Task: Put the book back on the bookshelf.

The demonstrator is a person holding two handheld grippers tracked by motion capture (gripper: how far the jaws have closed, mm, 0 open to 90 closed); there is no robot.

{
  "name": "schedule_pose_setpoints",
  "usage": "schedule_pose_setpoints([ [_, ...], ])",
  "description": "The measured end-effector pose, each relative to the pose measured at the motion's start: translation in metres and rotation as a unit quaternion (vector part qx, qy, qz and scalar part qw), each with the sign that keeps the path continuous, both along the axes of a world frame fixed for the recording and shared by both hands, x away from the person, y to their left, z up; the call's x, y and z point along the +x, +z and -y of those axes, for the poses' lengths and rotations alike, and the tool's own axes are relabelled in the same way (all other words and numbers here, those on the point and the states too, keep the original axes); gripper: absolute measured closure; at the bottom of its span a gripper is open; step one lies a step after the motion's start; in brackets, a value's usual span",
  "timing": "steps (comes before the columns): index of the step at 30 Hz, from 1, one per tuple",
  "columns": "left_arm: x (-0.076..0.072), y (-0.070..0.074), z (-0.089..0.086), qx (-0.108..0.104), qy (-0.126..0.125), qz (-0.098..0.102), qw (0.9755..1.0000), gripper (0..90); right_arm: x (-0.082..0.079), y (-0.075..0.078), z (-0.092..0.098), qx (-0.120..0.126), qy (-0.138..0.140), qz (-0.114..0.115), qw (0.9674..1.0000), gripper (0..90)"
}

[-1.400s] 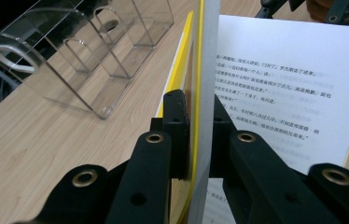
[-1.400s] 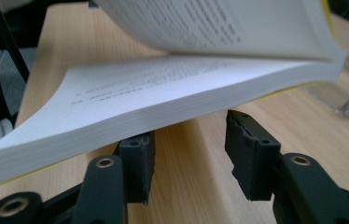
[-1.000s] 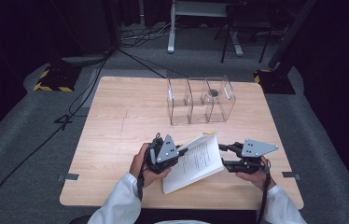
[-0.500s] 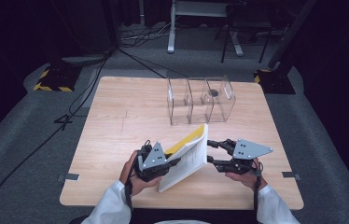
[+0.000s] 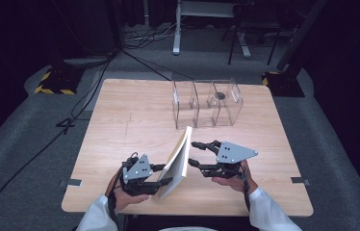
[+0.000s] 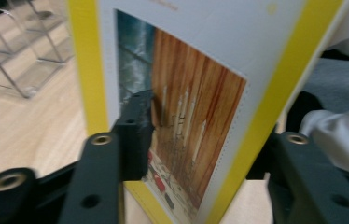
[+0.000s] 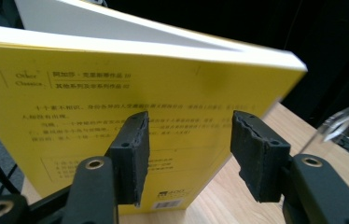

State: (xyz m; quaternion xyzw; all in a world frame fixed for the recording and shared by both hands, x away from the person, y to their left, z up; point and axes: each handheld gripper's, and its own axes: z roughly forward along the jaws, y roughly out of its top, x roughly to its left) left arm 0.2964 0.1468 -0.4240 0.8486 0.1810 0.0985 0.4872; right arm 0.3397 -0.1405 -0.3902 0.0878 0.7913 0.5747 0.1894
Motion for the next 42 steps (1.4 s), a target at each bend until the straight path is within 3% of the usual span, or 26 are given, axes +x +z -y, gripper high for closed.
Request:
schedule_pose_setpoints([
  [2,-0.004,-0.001,0.000,0.003,-0.007,-0.004,1.0000,47.8,-0.001,0.000,-0.005,0.002,0.006,-0.003,1.0000,47.2],
  [5,-0.010,-0.003,-0.001,0.004,0.002,-0.001,1.0000,43.0,-0.003,-0.001,-0.010,-0.002,0.014,-0.004,0.9999,47.1],
  [11,-0.017,-0.010,-0.001,-0.009,0.046,0.004,0.9989,28.7,-0.005,-0.004,-0.018,-0.001,0.008,-0.006,0.9999,45.9],
  [18,-0.018,-0.015,-0.003,-0.009,0.031,-0.003,0.9995,26.9,-0.005,-0.006,-0.023,-0.007,-0.005,-0.006,0.9999,43.6],
  [20,-0.019,-0.016,-0.001,-0.006,0.027,-0.008,0.9996,22.2,-0.005,-0.007,-0.024,-0.007,-0.006,-0.009,0.9999,43.3],
  [21,-0.022,-0.018,0.003,0.017,0.020,0.000,0.9997,22.2,-0.005,-0.007,-0.025,-0.009,-0.007,-0.009,0.9999,42.3],
  [23,-0.025,-0.021,0.008,0.022,0.017,-0.002,0.9996,20.0,-0.006,-0.010,-0.030,-0.021,-0.005,-0.005,0.9998,41.6],
  [28,-0.023,-0.027,0.017,0.003,0.061,0.018,0.9980,19.3,-0.006,-0.015,-0.036,-0.031,-0.008,-0.004,0.9995,41.1],
  [31,-0.023,-0.029,0.020,0.008,0.101,0.046,0.9937,27.5,-0.004,-0.017,-0.037,-0.031,-0.014,-0.005,0.9994,40.8],
  [32,-0.022,-0.029,0.019,0.005,0.101,0.047,0.9938,32.5,-0.003,-0.018,-0.037,-0.034,-0.017,-0.003,0.9993,40.8],
  [35,-0.019,-0.029,0.019,0.004,0.099,0.049,0.9939,33.7,-0.001,-0.019,-0.037,-0.034,-0.021,-0.004,0.9992,40.4],
  [37,-0.018,-0.028,0.018,0.005,0.098,0.051,0.9938,40.1,-0.001,-0.019,-0.036,-0.034,-0.023,-0.004,0.9992,40.4],
  [42,-0.012,-0.029,0.012,-0.004,0.105,0.045,0.9934,51.1,0.007,-0.023,-0.032,-0.028,-0.033,-0.023,0.9988,40.0],
])
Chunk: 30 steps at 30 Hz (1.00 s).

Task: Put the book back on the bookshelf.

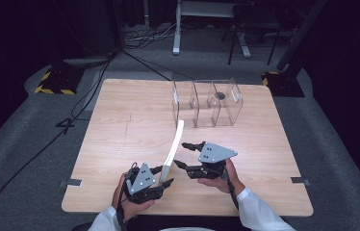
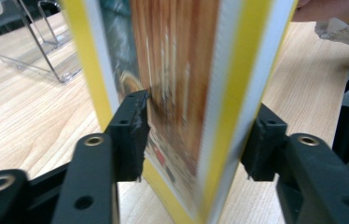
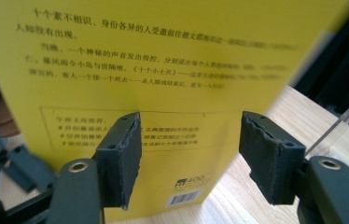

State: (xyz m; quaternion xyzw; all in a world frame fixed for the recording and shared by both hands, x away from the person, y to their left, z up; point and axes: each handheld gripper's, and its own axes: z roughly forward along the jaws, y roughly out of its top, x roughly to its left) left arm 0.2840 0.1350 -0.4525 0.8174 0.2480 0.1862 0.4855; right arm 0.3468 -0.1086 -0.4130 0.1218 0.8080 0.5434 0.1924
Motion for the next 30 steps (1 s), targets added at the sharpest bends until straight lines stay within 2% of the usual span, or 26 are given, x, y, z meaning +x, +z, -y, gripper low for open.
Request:
schedule_pose_setpoints([
  [3,0.003,-0.001,0.002,0.001,0.010,0.003,0.9999,50.1,0.000,-0.002,-0.002,-0.007,0.000,-0.004,1.0000,40.3],
  [4,0.004,-0.001,0.004,-0.004,0.010,0.000,0.9999,46.5,0.000,-0.003,-0.003,-0.011,0.001,-0.001,0.9999,40.4],
  [7,0.008,0.001,0.010,0.002,0.017,0.006,0.9998,37.2,-0.003,-0.003,-0.008,-0.024,-0.006,0.017,0.9995,40.4],
  [9,0.011,0.001,0.013,0.003,0.027,0.011,0.9996,36.2,-0.003,-0.002,-0.010,-0.023,-0.010,0.018,0.9995,40.5],
  [12,0.016,0.001,0.012,-0.005,0.030,0.009,0.9995,42.1,-0.001,-0.002,-0.009,-0.019,-0.013,0.015,0.9996,40.4],
  [16,0.018,0.001,0.005,-0.016,0.040,0.014,0.9990,64.5,0.001,-0.001,-0.003,-0.016,-0.018,0.009,0.9997,39.8],
  [19,0.023,0.001,-0.005,-0.024,0.039,0.008,0.9989,71.9,0.005,-0.003,0.005,-0.012,-0.024,0.002,0.9996,39.4],
  [24,0.028,0.000,-0.012,-0.038,0.011,-0.002,0.9992,74.3,0.011,-0.008,0.024,-0.023,-0.036,0.000,0.9991,37.4],
  [30,0.034,0.000,-0.004,-0.053,-0.043,-0.006,0.9977,75.3,0.018,-0.010,0.055,-0.003,-0.040,-0.020,0.9990,36.1],
])
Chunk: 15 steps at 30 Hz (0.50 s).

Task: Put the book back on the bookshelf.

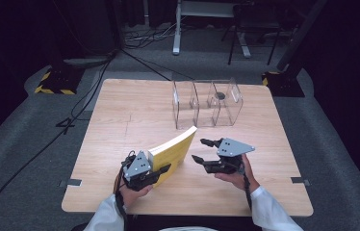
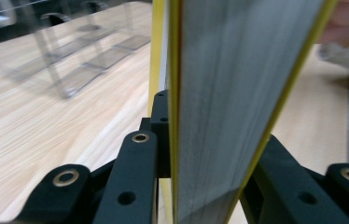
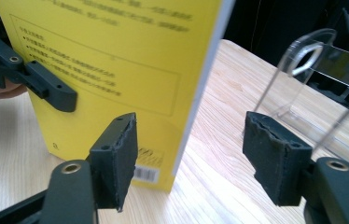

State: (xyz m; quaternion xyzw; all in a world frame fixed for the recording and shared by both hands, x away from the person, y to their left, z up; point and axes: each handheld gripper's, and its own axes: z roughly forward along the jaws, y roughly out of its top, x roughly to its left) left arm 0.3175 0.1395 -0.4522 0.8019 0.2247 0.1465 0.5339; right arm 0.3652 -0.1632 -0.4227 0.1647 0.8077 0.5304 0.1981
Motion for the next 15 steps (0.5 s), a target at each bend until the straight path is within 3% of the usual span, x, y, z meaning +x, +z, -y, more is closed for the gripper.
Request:
schedule_pose_setpoints([
  [3,0.001,0.001,0.013,0.006,-0.028,0.005,0.9996,75.2,0.000,0.002,0.016,0.009,0.012,0.000,0.9999,35.8],
  [7,0.007,0.003,0.035,0.000,-0.082,0.002,0.9966,75.2,-0.001,0.008,0.037,0.017,0.021,0.005,0.9996,35.1],
  [15,0.022,0.005,0.057,-0.026,-0.129,-0.007,0.9913,75.0,-0.004,0.014,0.061,0.032,0.051,0.005,0.9982,32.9],
])
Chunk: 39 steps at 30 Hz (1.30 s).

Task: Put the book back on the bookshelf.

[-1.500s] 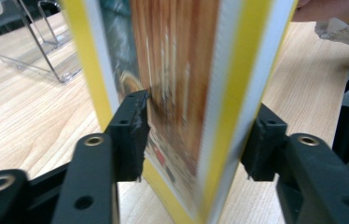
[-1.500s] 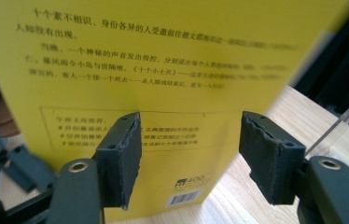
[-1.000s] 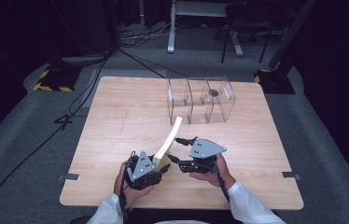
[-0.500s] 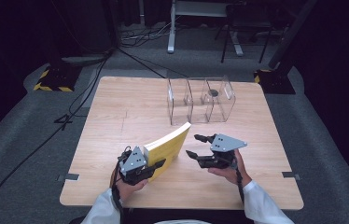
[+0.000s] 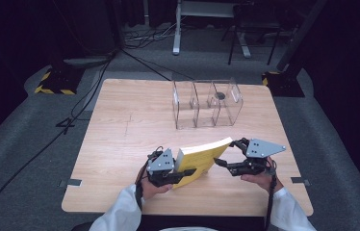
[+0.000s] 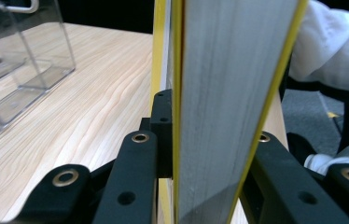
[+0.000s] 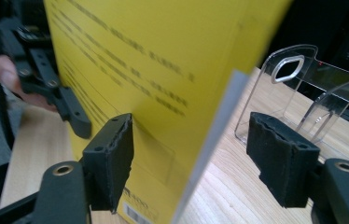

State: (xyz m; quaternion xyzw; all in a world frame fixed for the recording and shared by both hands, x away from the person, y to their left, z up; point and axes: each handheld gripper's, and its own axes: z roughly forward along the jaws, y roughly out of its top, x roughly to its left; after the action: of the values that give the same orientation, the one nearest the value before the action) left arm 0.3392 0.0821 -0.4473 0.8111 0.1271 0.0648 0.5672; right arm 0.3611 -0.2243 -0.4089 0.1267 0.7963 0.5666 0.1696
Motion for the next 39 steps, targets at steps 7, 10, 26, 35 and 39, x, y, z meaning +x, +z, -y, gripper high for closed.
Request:
schedule_pose_setpoints([
  [7,0.008,-0.003,-0.007,0.000,0.017,-0.007,0.9998,73.4,0.000,-0.003,-0.003,-0.002,0.013,-0.003,0.9999,50.6],
  [10,0.010,-0.005,-0.013,0.007,0.024,-0.007,0.9997,71.1,0.002,-0.004,-0.009,-0.008,0.021,-0.006,0.9997,57.9],
  [26,0.001,-0.002,-0.050,0.018,0.053,-0.005,0.9984,69.4,0.020,-0.028,-0.034,-0.050,0.053,-0.031,0.9969,57.2],
  [35,0.004,-0.005,-0.066,0.020,0.084,-0.016,0.9961,63.0,0.016,-0.030,-0.035,-0.040,0.081,-0.035,0.9953,69.8],
  [39,0.000,-0.007,-0.067,0.056,0.108,0.003,0.9926,60.6,0.012,-0.030,-0.033,-0.039,0.089,-0.039,0.9945,72.9],
])
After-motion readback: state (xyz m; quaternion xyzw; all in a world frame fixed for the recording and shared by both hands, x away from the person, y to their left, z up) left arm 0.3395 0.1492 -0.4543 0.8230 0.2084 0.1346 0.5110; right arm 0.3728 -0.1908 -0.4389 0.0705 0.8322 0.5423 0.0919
